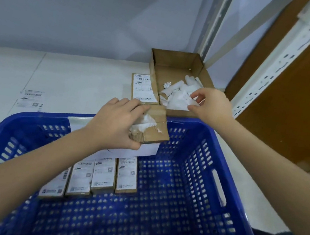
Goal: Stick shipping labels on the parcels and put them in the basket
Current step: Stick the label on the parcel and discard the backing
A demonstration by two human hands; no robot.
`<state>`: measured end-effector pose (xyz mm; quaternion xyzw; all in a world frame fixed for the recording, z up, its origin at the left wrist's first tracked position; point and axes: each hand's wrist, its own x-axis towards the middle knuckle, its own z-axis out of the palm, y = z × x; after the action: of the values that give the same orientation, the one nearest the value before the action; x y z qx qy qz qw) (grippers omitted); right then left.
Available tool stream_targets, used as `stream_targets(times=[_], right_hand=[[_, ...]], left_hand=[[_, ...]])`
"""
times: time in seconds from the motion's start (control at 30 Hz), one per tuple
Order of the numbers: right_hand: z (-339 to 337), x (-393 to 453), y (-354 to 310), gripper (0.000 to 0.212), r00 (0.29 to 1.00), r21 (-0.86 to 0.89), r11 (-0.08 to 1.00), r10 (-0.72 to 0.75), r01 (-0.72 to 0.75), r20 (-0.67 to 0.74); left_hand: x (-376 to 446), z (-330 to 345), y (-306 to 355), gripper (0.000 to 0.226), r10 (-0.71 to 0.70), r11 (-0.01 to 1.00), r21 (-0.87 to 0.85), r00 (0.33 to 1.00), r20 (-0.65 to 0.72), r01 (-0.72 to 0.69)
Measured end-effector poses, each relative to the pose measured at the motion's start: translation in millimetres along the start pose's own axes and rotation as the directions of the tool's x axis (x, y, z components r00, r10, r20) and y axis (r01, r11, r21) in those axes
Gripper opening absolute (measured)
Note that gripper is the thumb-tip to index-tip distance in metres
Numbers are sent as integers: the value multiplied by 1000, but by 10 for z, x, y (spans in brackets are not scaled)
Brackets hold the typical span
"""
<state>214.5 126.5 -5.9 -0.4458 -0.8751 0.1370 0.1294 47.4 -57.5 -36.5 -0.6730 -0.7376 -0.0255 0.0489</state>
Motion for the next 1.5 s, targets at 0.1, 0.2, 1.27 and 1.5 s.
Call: stream_targets(times=[0.1,0.2,1.27,1.5], right_hand=[[105,316,203,32,999,-81,996,48,-47,11],[249,607,286,35,999,-144,989,39,-35,29],[383,76,256,91,749,94,790,-606,606,267],[320,-183,165,109,677,108,732,-668,673,310]], left_hand=[[165,100,37,93,33,999,-37,999,-17,-33],[282,201,66,92,74,994,-76,997,-32,-76],[237,151,27,107,30,981,-194,998,62,-18],[108,11,90,105,45,975,-219,999,0,-44]])
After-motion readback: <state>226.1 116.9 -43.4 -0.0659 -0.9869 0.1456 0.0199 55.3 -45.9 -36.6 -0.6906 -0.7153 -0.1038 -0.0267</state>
